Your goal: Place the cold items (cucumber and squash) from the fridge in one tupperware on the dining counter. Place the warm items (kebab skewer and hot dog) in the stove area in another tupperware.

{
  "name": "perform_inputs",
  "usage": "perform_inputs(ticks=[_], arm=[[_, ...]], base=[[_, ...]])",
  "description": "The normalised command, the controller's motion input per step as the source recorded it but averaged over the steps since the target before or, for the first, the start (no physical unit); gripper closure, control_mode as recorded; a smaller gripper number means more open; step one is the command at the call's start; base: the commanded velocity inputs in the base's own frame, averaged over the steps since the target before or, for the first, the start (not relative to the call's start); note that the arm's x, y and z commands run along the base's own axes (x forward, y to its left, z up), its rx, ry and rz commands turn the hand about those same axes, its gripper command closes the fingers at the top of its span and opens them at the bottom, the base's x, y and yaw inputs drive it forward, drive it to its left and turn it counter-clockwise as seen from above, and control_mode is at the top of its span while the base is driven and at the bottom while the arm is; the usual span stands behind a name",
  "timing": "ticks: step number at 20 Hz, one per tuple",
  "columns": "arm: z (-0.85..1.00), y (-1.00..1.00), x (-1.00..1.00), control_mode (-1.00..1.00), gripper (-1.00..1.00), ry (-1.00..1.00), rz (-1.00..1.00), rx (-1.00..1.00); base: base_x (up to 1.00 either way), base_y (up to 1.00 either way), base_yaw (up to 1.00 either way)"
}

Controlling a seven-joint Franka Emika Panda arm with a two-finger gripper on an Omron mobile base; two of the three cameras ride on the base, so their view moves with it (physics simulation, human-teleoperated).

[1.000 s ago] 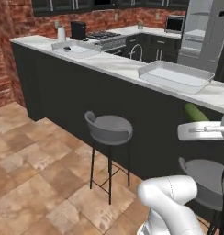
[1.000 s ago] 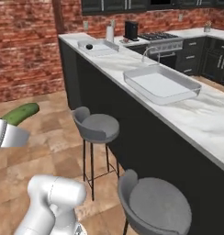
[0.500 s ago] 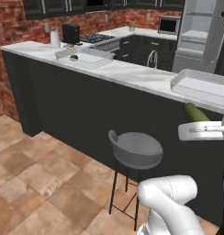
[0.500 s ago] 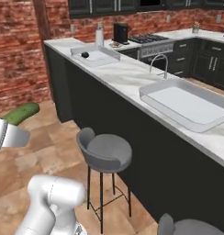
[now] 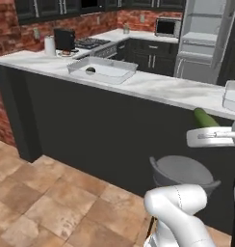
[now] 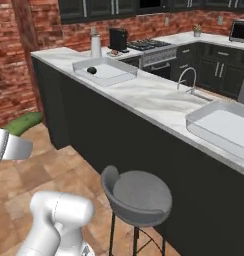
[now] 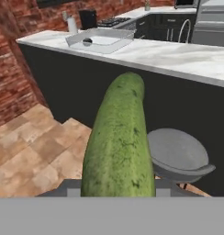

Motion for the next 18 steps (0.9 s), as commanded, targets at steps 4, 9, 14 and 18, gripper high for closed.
perform_inputs(ticks=[4, 9, 14, 18], arm=[[0.0, 0.0, 0.0, 1.0, 1.0, 0.0, 0.0, 0.0], [0.0, 0.0, 0.0, 1.0, 1.0, 0.0, 0.0, 0.0], [0.0, 0.0, 0.0, 1.0, 1.0, 0.0, 0.0, 0.0], [0.0, 0.0, 0.0, 1.0, 1.0, 0.0, 0.0, 0.0]], base=[[0.77, 0.93, -0.27], [0.8, 0.88, -0.3], [0.78, 0.79, -0.36], [0.65, 0.69, -0.51]])
